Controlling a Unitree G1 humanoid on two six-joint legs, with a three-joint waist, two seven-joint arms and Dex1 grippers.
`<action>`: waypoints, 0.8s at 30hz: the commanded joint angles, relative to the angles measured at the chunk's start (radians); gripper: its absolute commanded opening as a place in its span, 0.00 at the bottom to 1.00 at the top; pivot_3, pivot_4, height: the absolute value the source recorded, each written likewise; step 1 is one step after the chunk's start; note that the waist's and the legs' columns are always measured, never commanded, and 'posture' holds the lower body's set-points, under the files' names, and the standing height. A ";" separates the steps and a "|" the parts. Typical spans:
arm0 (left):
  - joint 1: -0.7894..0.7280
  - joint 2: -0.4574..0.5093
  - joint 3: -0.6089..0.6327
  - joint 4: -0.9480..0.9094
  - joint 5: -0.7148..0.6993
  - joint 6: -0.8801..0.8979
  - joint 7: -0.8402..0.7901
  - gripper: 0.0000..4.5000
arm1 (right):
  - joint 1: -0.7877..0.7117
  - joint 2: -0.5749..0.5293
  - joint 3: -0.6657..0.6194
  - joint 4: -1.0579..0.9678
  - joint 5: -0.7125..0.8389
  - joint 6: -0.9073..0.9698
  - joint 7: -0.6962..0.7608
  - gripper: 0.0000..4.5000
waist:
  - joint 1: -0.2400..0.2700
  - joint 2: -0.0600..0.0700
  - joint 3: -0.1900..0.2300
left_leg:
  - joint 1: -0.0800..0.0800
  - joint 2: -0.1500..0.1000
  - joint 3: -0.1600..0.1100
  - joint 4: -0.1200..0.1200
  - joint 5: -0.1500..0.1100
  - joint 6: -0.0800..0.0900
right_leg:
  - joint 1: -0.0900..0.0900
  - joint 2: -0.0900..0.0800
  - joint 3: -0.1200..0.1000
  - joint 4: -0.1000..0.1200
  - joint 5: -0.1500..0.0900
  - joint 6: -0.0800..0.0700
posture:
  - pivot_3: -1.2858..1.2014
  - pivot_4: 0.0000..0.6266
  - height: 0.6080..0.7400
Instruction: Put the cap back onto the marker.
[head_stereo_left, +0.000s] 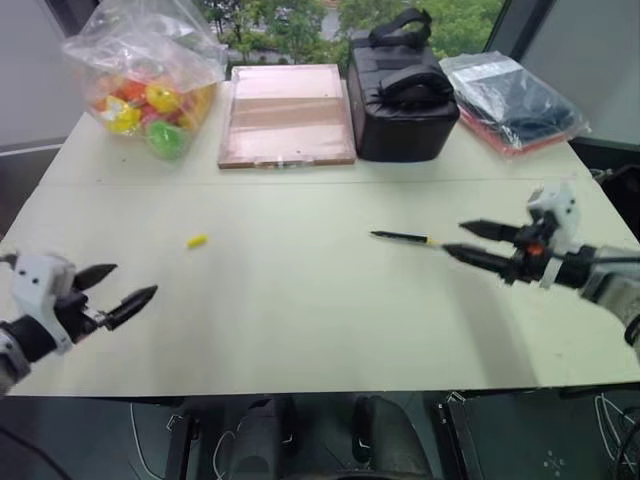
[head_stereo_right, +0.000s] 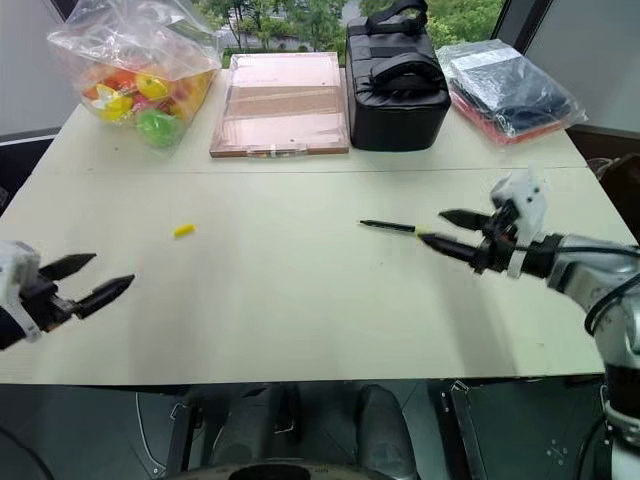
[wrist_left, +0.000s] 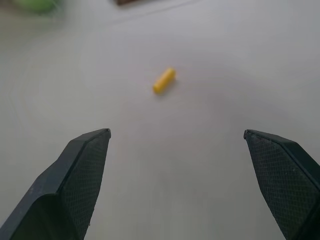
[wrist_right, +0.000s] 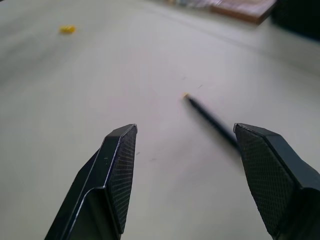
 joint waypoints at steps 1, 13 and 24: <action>-0.012 -0.002 0.006 -0.020 0.015 -0.031 0.004 0.99 | -0.021 0.001 -0.007 -0.041 0.000 -0.015 -0.010 0.71 | 0.002 0.000 0.000 | 0.000 0.000 0.000 0.000 0.000 -0.001 | 0.000 0.000 0.000 0.000 0.000 0.000 | 0.52 0.24 1.00; -0.073 0.006 0.004 0.050 0.039 -0.062 0.001 0.99 | -0.056 0.019 0.005 -0.017 -0.039 -0.059 -0.038 0.71 | 0.000 0.000 0.000 | 0.000 0.000 0.000 0.000 0.001 0.001 | 0.000 0.000 0.000 -0.001 0.000 -0.001 | 0.52 0.24 1.00; -0.122 0.009 0.000 0.108 0.063 -0.096 -0.012 0.99 | -0.076 0.038 0.028 0.010 -0.093 -0.103 -0.039 0.71 | 0.000 0.000 0.000 | 0.000 0.000 0.000 0.000 0.001 0.001 | 0.000 0.001 0.000 0.000 0.001 0.000 | 0.52 0.24 1.00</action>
